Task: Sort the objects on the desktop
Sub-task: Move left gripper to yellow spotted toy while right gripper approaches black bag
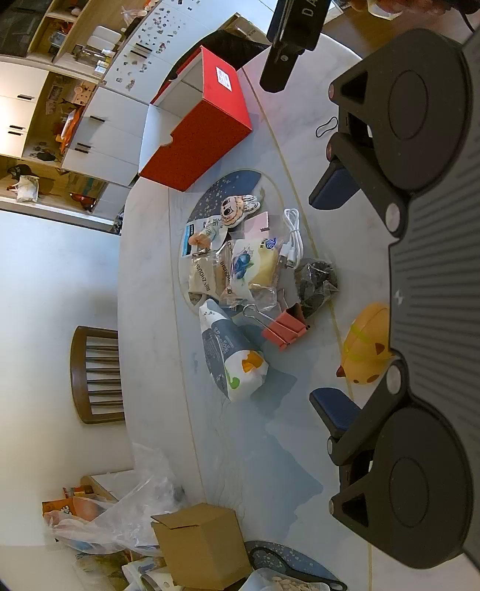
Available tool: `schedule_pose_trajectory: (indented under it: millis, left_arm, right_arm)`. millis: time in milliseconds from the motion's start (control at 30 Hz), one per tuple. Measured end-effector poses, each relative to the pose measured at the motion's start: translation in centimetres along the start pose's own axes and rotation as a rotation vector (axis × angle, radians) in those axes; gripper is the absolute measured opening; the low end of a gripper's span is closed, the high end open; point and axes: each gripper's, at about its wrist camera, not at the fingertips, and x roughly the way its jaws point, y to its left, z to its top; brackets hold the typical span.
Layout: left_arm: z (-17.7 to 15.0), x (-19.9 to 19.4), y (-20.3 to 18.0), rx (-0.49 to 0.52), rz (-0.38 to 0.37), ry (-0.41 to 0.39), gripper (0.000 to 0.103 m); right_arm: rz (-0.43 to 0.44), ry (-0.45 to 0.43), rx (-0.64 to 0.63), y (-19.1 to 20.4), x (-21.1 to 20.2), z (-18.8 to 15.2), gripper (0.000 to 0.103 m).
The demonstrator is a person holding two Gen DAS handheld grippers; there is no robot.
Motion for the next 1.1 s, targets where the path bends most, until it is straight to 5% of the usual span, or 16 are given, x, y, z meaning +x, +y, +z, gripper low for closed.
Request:
schedule_pose_trajectory:
  millis: [533, 1100]
  left_arm:
    - [-0.1, 0.4, 0.3, 0.058, -0.032, -0.047, 0.103]
    - [-3.5, 3.5, 2.2, 0.103, -0.022, -0.029, 0.103]
  right_arm:
    - [0.044, -0.006, -0.063, 1.3, 1.6, -0.7, 0.102]
    - [0.096, 0.047, -0.124, 3.7, 5.7, -1.5, 0.102]
